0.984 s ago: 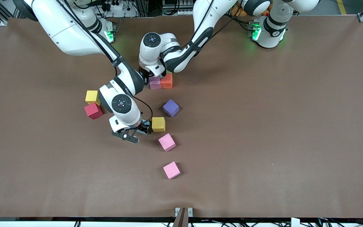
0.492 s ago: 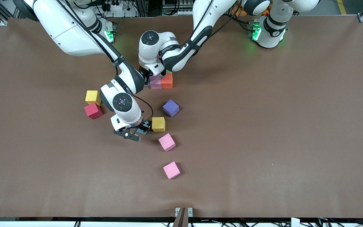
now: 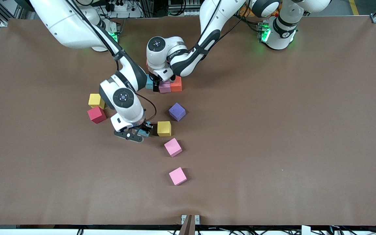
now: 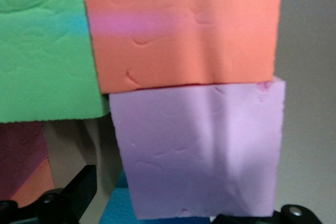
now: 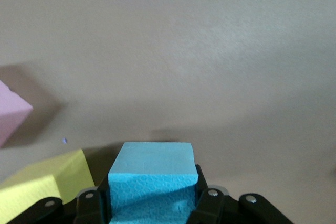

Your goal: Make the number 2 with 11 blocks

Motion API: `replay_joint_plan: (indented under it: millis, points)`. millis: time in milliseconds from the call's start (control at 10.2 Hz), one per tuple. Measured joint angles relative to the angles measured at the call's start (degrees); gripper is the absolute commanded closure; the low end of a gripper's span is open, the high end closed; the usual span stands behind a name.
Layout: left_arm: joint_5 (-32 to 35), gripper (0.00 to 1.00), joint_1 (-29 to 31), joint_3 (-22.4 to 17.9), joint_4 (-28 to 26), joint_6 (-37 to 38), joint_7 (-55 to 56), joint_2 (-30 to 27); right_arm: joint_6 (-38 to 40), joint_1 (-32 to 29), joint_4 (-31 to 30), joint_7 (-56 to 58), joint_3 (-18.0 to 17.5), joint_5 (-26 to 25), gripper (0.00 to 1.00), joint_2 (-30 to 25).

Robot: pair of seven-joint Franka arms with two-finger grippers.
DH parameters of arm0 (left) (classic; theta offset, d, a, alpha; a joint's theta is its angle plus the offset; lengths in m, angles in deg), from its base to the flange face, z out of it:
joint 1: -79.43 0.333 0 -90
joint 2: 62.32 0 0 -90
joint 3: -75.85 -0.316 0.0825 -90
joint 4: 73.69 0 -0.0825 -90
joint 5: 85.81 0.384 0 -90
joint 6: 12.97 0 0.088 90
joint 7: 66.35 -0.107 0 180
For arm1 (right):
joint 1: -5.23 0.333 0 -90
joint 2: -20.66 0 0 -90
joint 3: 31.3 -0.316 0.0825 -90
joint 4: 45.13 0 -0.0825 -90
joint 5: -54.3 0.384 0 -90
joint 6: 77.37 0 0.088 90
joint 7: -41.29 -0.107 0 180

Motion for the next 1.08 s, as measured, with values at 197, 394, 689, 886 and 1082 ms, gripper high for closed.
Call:
replay_joint_plan:
  millis: [197,394,689,886,1082]
  points:
    - [0.0,0.00,0.0,0.0,0.1,0.0,0.0,0.0,-0.6,0.0,-5.0,1.2,-0.5,0.0,1.00,-3.2]
    - [0.0,0.00,0.0,0.0,0.5,0.0,0.0,-0.2,-2.1,0.1,-9.2,1.3,-1.2,0.0,1.00,-5.6]
    - [0.0,0.00,0.0,0.1,1.2,2.5,0.0,-1.8,-4.8,0.1,-13.7,1.6,-1.5,0.0,1.00,-8.1]
    - [0.0,0.00,0.0,0.2,1.3,4.1,0.0,-3.6,-10.9,0.1,-18.8,1.6,-2.1,0.0,1.00,-9.4]
    - [0.0,0.00,0.0,0.5,1.0,6.7,-1.1,-5.0,-13.1,-0.1,-22.1,1.6,-2.3,0.0,1.00,-10.1]
